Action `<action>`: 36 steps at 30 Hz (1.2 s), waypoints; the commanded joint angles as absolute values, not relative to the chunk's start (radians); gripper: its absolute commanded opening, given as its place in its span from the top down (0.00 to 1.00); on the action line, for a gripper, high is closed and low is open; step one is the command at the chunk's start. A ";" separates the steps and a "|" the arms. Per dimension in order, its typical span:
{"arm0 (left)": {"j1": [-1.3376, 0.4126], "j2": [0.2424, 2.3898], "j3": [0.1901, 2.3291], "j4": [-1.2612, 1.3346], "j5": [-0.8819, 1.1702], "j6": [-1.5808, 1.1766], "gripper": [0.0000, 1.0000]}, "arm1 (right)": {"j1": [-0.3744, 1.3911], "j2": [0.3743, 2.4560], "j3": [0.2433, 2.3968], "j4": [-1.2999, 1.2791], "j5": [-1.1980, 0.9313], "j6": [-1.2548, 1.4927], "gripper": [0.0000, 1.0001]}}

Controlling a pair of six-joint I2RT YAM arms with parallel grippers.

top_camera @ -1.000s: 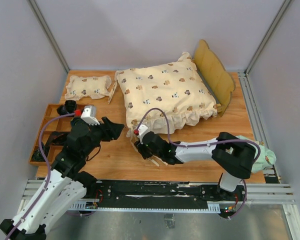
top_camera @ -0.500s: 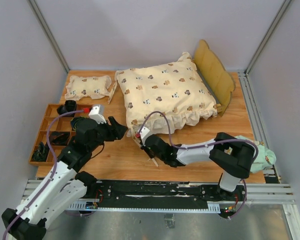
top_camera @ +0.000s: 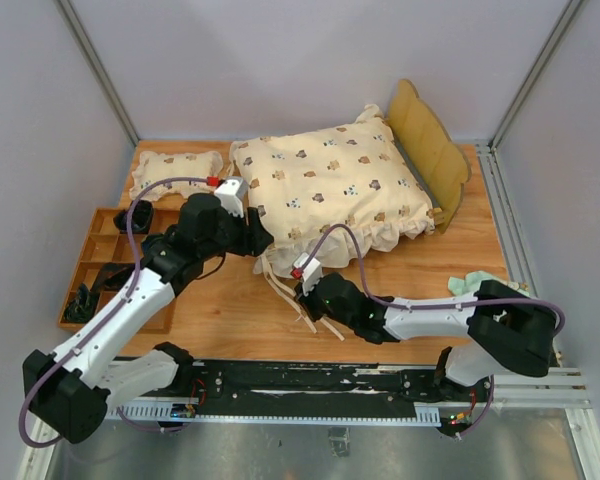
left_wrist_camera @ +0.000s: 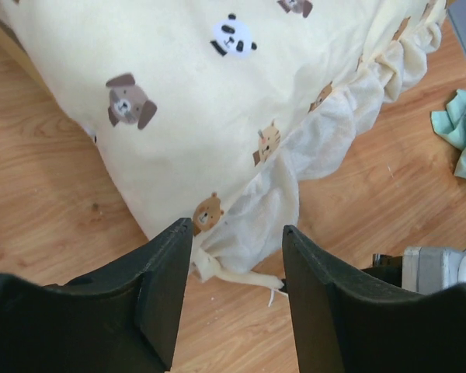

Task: Set up the pet bed

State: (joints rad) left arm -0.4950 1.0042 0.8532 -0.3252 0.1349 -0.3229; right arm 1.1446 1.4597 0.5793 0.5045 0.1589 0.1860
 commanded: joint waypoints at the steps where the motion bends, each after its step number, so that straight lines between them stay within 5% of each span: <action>1: -0.502 1.072 0.947 -0.337 0.183 -0.209 0.46 | 1.158 1.406 0.547 0.565 0.119 0.209 1.00; 6: -0.515 1.169 0.976 -0.359 0.196 -0.160 0.46 | 1.157 1.373 0.497 0.621 0.126 0.217 1.00; 10: -0.558 1.311 1.053 -0.439 0.120 -0.099 0.34 | 1.158 1.377 0.504 0.628 0.116 0.215 1.00; 16: -0.608 1.398 1.098 -0.443 -0.001 -0.089 0.32 | 1.158 1.399 0.514 0.648 0.112 0.205 1.00; 19: -0.620 1.431 1.114 -0.435 -0.022 -0.087 0.45 | 1.158 1.400 0.514 0.666 0.135 0.182 1.00; 24: -0.632 1.456 1.152 -0.433 -0.003 -0.091 0.97 | 1.157 1.386 0.548 0.670 0.152 0.079 1.00; 36: -0.577 1.420 1.237 -0.326 0.123 -0.317 1.00 | 1.068 1.374 0.639 0.777 -0.011 -0.198 1.00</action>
State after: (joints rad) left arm -0.6132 1.4445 1.2064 -0.4095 0.0399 -0.2043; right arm 1.1248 1.3895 0.6086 0.6785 0.0956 -0.0856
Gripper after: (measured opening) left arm 0.011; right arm 0.010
